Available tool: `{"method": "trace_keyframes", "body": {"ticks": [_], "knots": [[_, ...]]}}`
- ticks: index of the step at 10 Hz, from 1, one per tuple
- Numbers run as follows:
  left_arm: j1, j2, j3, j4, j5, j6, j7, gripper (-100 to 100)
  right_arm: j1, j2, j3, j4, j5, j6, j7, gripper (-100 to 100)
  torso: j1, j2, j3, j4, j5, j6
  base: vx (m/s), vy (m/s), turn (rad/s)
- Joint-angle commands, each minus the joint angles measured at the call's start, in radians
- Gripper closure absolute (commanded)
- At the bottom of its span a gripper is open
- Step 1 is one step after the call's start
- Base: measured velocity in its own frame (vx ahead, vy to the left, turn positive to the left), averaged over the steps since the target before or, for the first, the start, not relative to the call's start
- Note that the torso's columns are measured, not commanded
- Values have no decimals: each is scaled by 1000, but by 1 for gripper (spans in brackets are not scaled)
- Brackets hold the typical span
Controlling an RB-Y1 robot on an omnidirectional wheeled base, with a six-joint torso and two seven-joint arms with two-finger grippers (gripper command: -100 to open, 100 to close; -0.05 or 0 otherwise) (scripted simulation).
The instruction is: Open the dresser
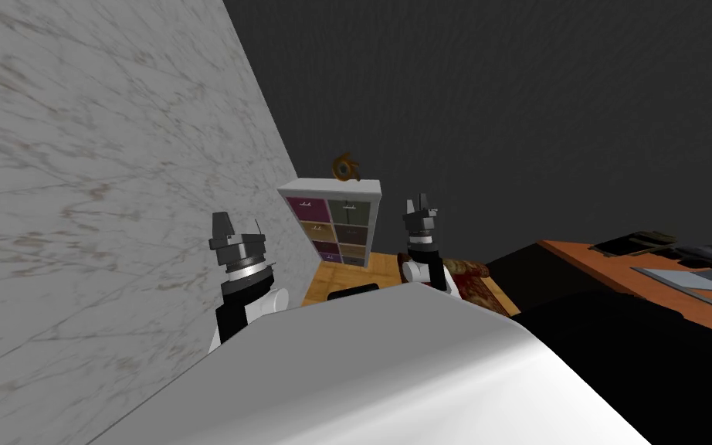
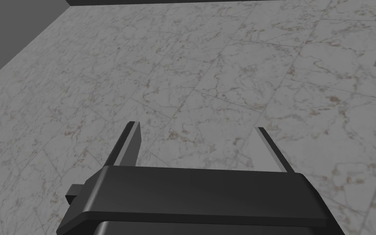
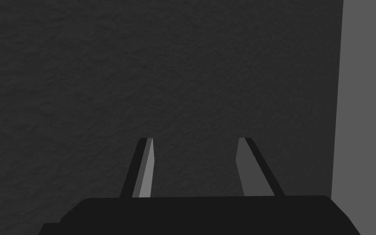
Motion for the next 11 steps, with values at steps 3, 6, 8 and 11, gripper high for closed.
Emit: {"method": "trace_keyframes", "body": {"ticks": [3,6,8,11], "knots": [[0,0,0,0,0,0,0,0,0,0,0,0,0,0,0,0,0,222,-443,221,0,0,0,0,0],[-14,78,-7,47,-7,2,-2,-100,0,0,0,0,0,0,0,0,-1,338,-679,338,0,0,15,-32,-25],[-30,110,-15,105,-15,4,-4,-100,0,0,0,0,0,0,0,0,-2,341,-685,341,-1,0,31,-77,-49],[-51,127,-26,174,-26,6,-7,-100,0,0,0,0,0,0,0,0,1,342,-684,342,0,0,30,-66,-40]]}}
